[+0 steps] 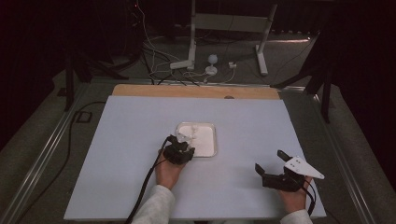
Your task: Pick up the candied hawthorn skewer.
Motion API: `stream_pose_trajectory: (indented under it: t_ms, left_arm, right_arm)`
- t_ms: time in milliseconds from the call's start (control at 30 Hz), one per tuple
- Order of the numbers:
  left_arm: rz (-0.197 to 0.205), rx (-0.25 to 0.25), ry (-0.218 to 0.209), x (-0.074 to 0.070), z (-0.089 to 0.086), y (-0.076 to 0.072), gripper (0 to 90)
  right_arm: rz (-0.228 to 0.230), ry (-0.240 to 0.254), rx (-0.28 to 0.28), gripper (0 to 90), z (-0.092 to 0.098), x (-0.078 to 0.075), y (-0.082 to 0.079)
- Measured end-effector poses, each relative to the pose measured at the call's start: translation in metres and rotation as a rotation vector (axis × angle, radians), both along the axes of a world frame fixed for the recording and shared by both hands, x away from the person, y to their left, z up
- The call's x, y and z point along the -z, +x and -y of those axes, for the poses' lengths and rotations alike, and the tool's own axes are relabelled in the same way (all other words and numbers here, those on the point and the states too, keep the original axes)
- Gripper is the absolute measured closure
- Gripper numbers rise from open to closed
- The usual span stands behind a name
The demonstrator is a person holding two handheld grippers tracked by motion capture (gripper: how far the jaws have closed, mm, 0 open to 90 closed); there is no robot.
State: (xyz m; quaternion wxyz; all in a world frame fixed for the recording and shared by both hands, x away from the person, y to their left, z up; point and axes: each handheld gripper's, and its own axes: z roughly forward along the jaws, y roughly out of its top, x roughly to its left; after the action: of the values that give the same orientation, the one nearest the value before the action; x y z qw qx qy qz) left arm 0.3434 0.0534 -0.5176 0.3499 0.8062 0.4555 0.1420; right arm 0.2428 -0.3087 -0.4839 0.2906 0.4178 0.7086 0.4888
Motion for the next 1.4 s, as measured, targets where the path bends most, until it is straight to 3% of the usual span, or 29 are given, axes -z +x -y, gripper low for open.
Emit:
stream_pose_trajectory:
  t_ms: [200, 267, 400, 633, 800, 967, 1400]
  left_arm:
    - [-0.036, -0.016, -0.006, -0.007, -0.005, -0.005, 58.0]
    - [-0.056, -0.008, -0.009, -0.010, -0.008, -0.005, 58.0]
    - [-0.110, -0.004, 0.034, -0.009, -0.012, 0.000, 64.8]
    - [-0.107, -0.029, 0.027, -0.008, -0.014, 0.006, 88.0]
    - [-0.110, -0.017, 0.021, -0.008, -0.013, 0.010, 89.4]
    - [-0.102, -0.005, -0.029, -0.009, -0.017, 0.009, 89.7]
    - [-0.011, -0.005, -0.098, -0.029, -0.033, -0.004, 89.6]
  right_arm:
    - [-0.001, 0.001, 0.002, 0.0, 0.001, 0.000, 0.000]
    - [-0.005, 0.002, 0.001, 0.0, 0.001, 0.000, 0.000]
    - [-0.011, -0.006, -0.007, 0.0, -0.001, 0.001, 0.001]
    - [-0.013, -0.009, -0.012, 0.0, -0.002, 0.001, 0.001]
    - [-0.015, -0.011, -0.011, 0.0, -0.002, 0.002, 0.001]
    - [-0.012, -0.008, -0.008, 0.0, -0.001, 0.001, 0.001]
    - [-0.017, -0.003, -0.007, 0.0, -0.001, 0.001, 0.000]
